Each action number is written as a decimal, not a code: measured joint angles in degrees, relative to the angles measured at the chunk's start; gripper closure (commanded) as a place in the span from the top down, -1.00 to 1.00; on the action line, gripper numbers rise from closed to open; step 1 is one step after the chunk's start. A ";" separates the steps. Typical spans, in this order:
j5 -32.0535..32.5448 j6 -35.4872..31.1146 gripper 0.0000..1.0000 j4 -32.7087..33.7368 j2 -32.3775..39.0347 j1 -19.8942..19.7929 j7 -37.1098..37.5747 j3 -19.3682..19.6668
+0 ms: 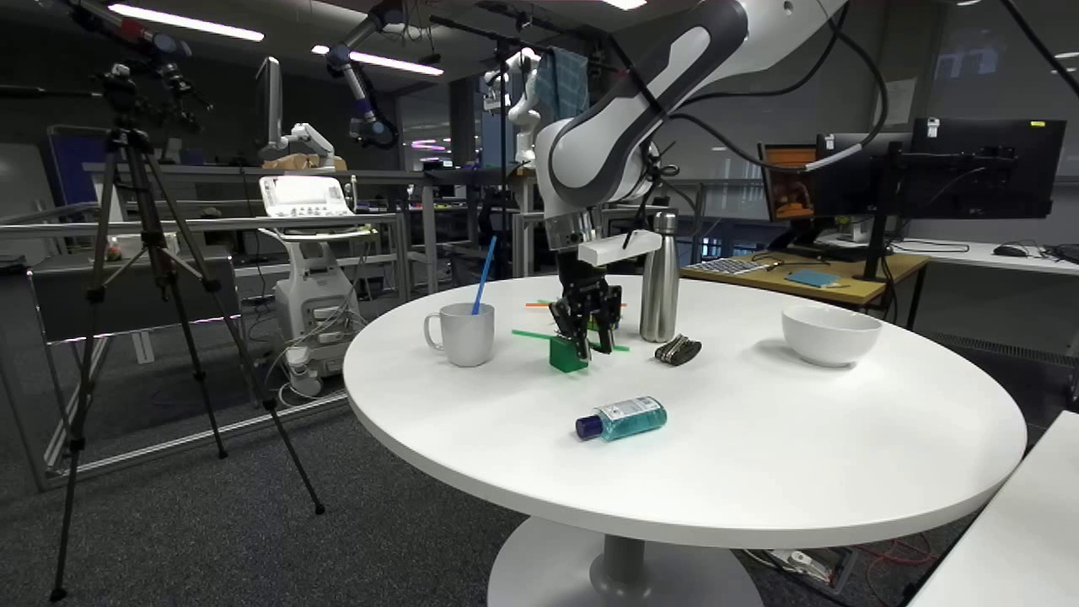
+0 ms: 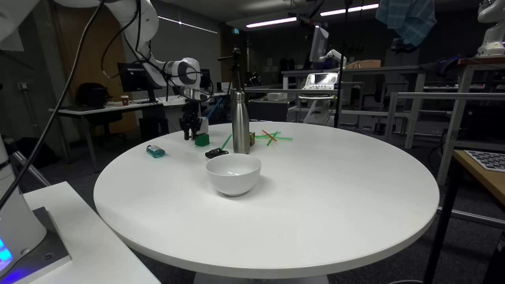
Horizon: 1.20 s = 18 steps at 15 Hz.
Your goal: Pick the pen on the block and put it on the table
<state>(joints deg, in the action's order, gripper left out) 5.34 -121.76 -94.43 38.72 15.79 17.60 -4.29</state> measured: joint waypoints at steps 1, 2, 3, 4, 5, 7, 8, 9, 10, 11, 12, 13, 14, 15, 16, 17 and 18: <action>0.00 0.00 -0.80 0.00 0.00 0.00 0.00 0.01; 0.00 0.00 -0.94 0.00 0.01 0.00 0.00 0.01; 0.00 0.00 -1.00 0.00 0.02 0.00 0.00 0.02; 0.00 0.00 -1.00 0.00 0.03 0.00 0.00 0.02; 0.00 0.00 -0.97 0.00 0.05 0.00 0.00 0.02; 0.00 0.00 -0.95 0.00 0.06 0.00 0.00 0.02; 0.00 0.00 -0.95 0.00 0.06 0.00 0.00 0.02; 0.00 0.00 -0.95 0.00 0.06 0.00 0.00 0.02; 0.01 0.00 -0.95 0.00 0.06 0.00 0.00 0.02; 0.04 0.00 -0.95 0.00 0.06 0.00 0.00 0.02; 0.11 0.00 -0.95 0.01 0.06 0.00 0.00 0.02; 0.25 0.00 -0.95 0.03 0.06 0.01 0.00 0.02; 0.49 0.00 -0.95 0.06 0.05 0.02 0.00 0.02; 0.74 0.00 -0.95 0.12 0.05 0.06 0.00 0.02; 0.96 0.00 -0.95 0.23 0.05 0.11 0.00 0.02; 1.15 0.00 -0.95 0.36 0.03 0.17 0.00 0.02; 1.28 0.00 -0.95 0.54 -0.01 0.28 0.00 0.02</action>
<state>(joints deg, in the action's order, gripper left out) 6.62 -121.76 -93.89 38.71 16.07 17.60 -4.27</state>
